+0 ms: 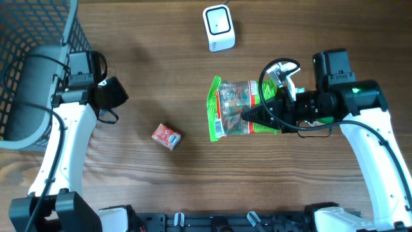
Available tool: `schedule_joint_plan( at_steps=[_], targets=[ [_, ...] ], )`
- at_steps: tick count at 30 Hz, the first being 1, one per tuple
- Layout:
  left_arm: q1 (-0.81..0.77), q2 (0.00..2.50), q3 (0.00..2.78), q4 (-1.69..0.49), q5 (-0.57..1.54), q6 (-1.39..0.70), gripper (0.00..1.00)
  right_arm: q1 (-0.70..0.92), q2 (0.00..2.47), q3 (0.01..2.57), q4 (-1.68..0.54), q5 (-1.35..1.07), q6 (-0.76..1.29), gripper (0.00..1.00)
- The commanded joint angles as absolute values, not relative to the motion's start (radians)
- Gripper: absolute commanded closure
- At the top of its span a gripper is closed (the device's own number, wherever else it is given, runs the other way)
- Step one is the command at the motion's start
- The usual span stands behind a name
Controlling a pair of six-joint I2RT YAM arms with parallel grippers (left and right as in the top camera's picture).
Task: Scan the item barcode
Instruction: 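Lift the green bag and present it to the scanner with the right gripper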
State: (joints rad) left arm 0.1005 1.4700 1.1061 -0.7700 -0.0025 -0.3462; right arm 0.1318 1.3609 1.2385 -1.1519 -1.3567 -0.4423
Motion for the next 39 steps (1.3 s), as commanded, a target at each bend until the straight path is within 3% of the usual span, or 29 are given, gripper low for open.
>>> schedule_joint_plan(
  at_steps=[1, 6, 11, 17, 22, 25, 30, 35, 39],
  targets=[
    [0.108, 1.478, 1.111, -0.767, -0.016, -0.344, 0.01, 0.130, 1.345, 1.246, -1.134, -1.308, -0.387, 0.96],
    [0.108, 1.478, 1.111, -0.768, -0.016, -0.344, 0.00, 0.130, 1.345, 1.246, -1.055, -0.974, -0.223, 0.96],
    [0.108, 1.478, 1.111, -0.768, -0.016, -0.344, 0.00, 0.130, 1.345, 1.271, -0.909, -0.823, -0.026, 0.96],
    [0.108, 1.478, 1.111, -0.768, -0.016, -0.344, 0.00, 0.134, 1.449, 1.632, -1.040, -0.622, 0.052, 0.96],
    [0.108, 1.478, 1.111, -0.768, -0.016, -0.344, 0.00, 0.182, 1.721, 2.103, -1.296, -0.449, 0.001, 0.96],
    [0.108, 1.478, 1.111, -0.768, -0.016, -0.344, 0.00, 0.236, 1.856, 2.267, -1.327, -0.361, -0.113, 0.96],
    [0.108, 1.478, 1.111, -0.768, -0.016, -0.344, 0.00, 0.333, 1.996, 2.270, -1.202, -0.106, -0.263, 0.96],
    [0.108, 1.478, 1.111, -0.768, -0.016, -0.344, 0.00, 0.448, 2.159, 2.270, -0.940, 0.338, -0.458, 0.96],
    [0.108, 1.478, 1.111, -0.768, -0.016, -0.344, 0.00, 0.493, 2.246, 2.269, -0.761, 0.486, -0.609, 0.96]
  ],
)
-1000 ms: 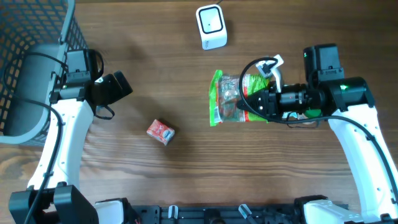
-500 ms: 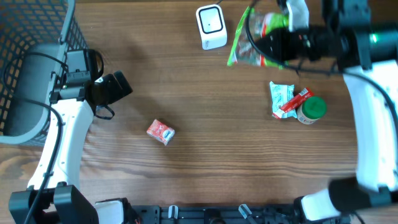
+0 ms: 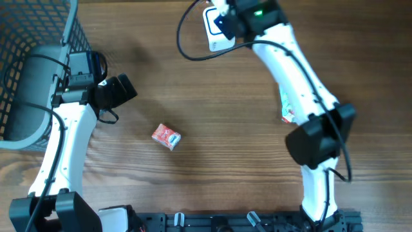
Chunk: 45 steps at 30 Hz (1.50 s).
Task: Scan the item barcode
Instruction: 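Lift the green bag and present it to the scanner with the right gripper, then lower the green bag onto the table right of centre and release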
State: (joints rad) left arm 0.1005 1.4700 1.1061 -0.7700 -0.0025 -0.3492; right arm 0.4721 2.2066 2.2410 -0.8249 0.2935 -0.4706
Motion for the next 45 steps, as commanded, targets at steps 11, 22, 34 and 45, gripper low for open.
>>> schedule_joint_plan(
  at_steps=[11, 22, 34, 45],
  targets=[
    [0.108, 1.478, 1.111, -0.768, -0.016, -0.344, 0.00, 0.563, 2.465, 2.267, -0.402, 0.714, -0.780, 0.96],
    [0.108, 1.478, 1.111, -0.768, -0.016, -0.344, 0.00, 0.556, 2.270, 2.267, -0.555, 0.685, -0.458, 0.96],
    [0.108, 1.478, 1.111, -0.768, -0.016, -0.344, 0.00, 0.286, 1.902, 2.233, -1.576, -0.173, -0.105, 0.96],
    [0.108, 1.478, 1.111, -0.768, -0.016, -0.344, 0.00, 0.211, 1.902, 1.484, -1.227, -0.220, -0.064, 0.95]
  ],
)
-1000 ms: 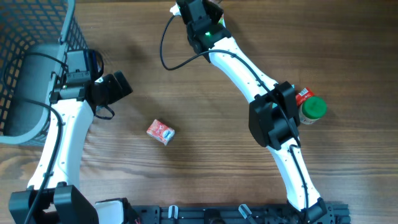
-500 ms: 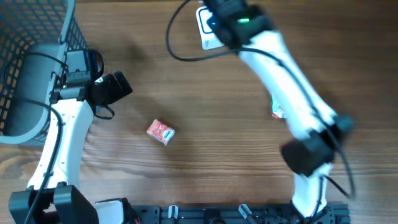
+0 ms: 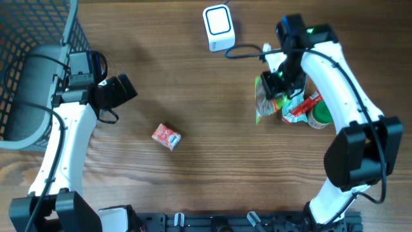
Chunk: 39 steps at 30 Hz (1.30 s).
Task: Scan the item barcode
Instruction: 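Lower the green bag onto the table right of centre and release, then grasp the small red packet with the left gripper and lift it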
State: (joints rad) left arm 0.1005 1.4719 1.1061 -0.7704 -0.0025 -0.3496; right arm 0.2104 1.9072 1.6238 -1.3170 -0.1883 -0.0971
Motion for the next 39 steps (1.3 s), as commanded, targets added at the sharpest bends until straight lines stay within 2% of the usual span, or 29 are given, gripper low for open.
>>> schedule_joint_plan(
  at_steps=[1, 3, 5, 6, 7, 11, 17, 19, 20, 21, 23, 24, 26, 27, 29, 30, 33, 35, 39],
  targets=[
    [0.108, 1.478, 1.111, -0.768, -0.016, -0.344, 0.00, 0.210, 1.902, 1.455, -1.202, -0.216, -0.050, 0.91],
    [0.108, 1.478, 1.111, -0.768, -0.016, -0.344, 0.00, 0.202, 1.902, 1.414, -1.175, -0.179, -0.049, 0.82],
    [0.108, 1.478, 1.111, -0.768, -0.016, -0.344, 0.00, 0.197, 1.901, 1.415, -1.176, -0.128, -0.049, 0.60],
    [0.108, 1.478, 1.111, -0.768, -0.016, -0.344, 0.00, 0.196, 1.900, 1.417, -1.176, -0.090, -0.046, 0.43],
    [0.108, 1.478, 1.111, -0.768, -0.016, -0.344, 0.00, 0.195, 1.900, 1.423, -1.167, -0.023, -0.005, 0.35],
    [0.108, 1.478, 1.111, -0.768, -0.016, -0.344, 0.00, 0.195, 1.898, 1.490, -1.177, 0.136, 0.056, 0.32],
    [0.108, 1.478, 1.111, -0.709, 0.019, -0.352, 0.00, 0.195, 1.894, 1.668, -1.289, 0.184, 0.062, 0.31],
    [0.108, 1.478, 1.111, -0.726, 0.057, -0.351, 0.00, 0.195, 1.890, 1.708, -1.315, 0.121, 0.051, 0.32],
    [0.108, 1.478, 1.111, -0.749, 0.082, -0.352, 0.00, 0.195, 1.888, 1.709, -1.316, -0.039, 0.013, 0.32],
    [0.108, 1.478, 1.111, -0.758, 0.113, -0.351, 0.11, 0.195, 1.888, 1.709, -1.318, -0.138, -0.031, 0.33],
    [0.107, 1.481, 1.111, -0.826, 0.179, -0.361, 0.94, 0.199, 1.888, 1.706, -1.320, -0.352, -0.125, 0.36],
    [0.102, 1.486, 1.109, -0.889, 0.191, -0.411, 0.96, 0.205, 1.888, 1.706, -1.320, -0.414, -0.130, 0.36],
    [0.076, 1.489, 1.081, -0.968, 0.191, -0.434, 0.96, 0.218, 1.888, 1.706, -1.315, -0.428, -0.128, 0.36],
    [0.057, 1.489, 1.056, -0.989, 0.191, -0.434, 0.85, 0.224, 1.888, 1.706, -1.311, -0.427, -0.127, 0.35],
    [0.015, 1.489, 1.009, -1.008, 0.194, -0.434, 0.42, 0.226, 1.888, 1.705, -1.297, -0.427, -0.119, 0.35],
    [-0.005, 1.489, 0.994, -1.016, 0.194, -0.434, 0.32, 0.226, 1.888, 1.699, -1.284, -0.427, -0.104, 0.35],
    [-0.051, 1.489, 0.981, -1.052, 0.194, -0.435, 0.37, 0.226, 1.889, 1.683, -1.272, -0.427, -0.102, 0.35],
    [-0.080, 1.489, 0.974, -1.052, 0.194, -0.439, 0.35, 0.226, 1.890, 1.671, -1.265, -0.427, -0.104, 0.35],
    [-0.121, 1.489, 0.899, -0.975, 0.215, -0.547, 0.40, 0.226, 1.890, 1.643, -1.237, -0.426, -0.104, 0.35]
  ],
)
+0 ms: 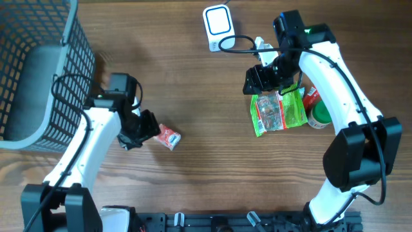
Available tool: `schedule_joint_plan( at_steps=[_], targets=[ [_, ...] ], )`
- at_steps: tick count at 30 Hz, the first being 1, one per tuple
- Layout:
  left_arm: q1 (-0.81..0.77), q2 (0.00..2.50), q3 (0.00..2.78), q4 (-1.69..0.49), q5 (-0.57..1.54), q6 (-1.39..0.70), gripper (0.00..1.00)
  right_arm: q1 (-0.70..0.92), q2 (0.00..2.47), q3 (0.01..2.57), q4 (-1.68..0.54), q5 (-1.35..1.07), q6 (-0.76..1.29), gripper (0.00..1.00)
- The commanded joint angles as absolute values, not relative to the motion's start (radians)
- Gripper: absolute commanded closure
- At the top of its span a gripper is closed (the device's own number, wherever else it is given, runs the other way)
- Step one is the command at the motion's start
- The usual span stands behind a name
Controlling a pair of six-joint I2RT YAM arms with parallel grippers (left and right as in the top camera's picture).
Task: Scan the item barcode
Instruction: 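Grasp the small red packet with the left gripper and lift it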
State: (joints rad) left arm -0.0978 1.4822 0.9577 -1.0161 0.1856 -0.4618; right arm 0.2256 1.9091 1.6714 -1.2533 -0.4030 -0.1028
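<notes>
The white barcode scanner [219,27] stands at the table's far edge. A green snack bag [278,113] lies flat on the table right of centre. My right gripper [259,80] hovers at the bag's upper left edge; its jaws look spread and the bag rests on the wood. A small red box [166,136] lies left of centre. My left gripper [145,127] is low beside the box's left end, open, with nothing between its fingers.
A dark wire basket [38,71] fills the far left corner. A green round lid and a red packet [315,109] lie under the right arm, just right of the bag. The scanner's cable runs past the right wrist.
The bag, held bunched up in my right gripper, now lies flat on the table with the gripper at its top edge. My left arm has come from the basket side down to the red box.
My right gripper first held the green bag flat at mid-table. Then it was up at the scanner. Then it had the bag bunched at the right side, beside the other items. Now the bag is laid down there, and my left gripper has reached the red box.
</notes>
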Motion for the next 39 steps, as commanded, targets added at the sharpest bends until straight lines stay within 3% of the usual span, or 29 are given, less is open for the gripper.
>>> schedule_joint_plan(
  at_steps=[1, 5, 10, 16, 17, 19, 21, 24, 28, 33, 39],
  targets=[
    [-0.121, 1.489, 0.885, -0.951, 0.229, -0.563, 0.42, 0.226, 1.890, 1.636, -1.230, -0.426, -0.105, 0.35],
    [-0.121, 1.489, 0.826, -0.825, 0.339, -0.606, 0.57, 0.226, 1.891, 1.622, -1.214, -0.412, -0.105, 0.34],
    [-0.121, 1.489, 0.780, -0.779, 0.309, -0.638, 0.58, 0.226, 1.891, 1.622, -1.208, -0.411, -0.105, 0.35],
    [-0.121, 1.489, 0.674, -0.588, 0.309, -0.707, 0.67, 0.226, 1.891, 1.622, -1.209, -0.411, -0.105, 0.34],
    [-0.122, 1.489, 0.668, -0.580, 0.308, -0.712, 0.71, 0.226, 1.891, 1.622, -1.210, -0.411, -0.105, 0.35],
    [-0.121, 1.489, 0.662, -0.575, 0.306, -0.712, 0.94, 0.226, 1.891, 1.622, -1.212, -0.407, -0.106, 0.35],
    [-0.121, 1.484, 0.662, -0.575, 0.323, -0.712, 0.96, 0.224, 1.891, 1.622, -1.211, -0.396, -0.105, 0.44],
    [-0.101, 1.438, 0.677, -0.575, 0.465, -0.660, 0.96, 0.191, 1.886, 1.622, -1.226, -0.397, -0.105, 0.48],
    [-0.013, 1.314, 0.733, -0.563, 0.926, -0.508, 0.96, 0.072, 1.880, 1.622, -1.262, -0.494, -0.144, 0.47],
    [0.022, 1.256, 0.734, -0.224, 1.542, -0.634, 0.96, -0.077, 1.881, 1.622, -1.267, -0.608, -0.181, 0.44],
    [-0.027, 1.244, 0.734, 0.019, 1.577, -0.853, 0.96, -0.222, 1.881, 1.622, -1.245, -0.593, -0.173, 0.39]
  ],
)
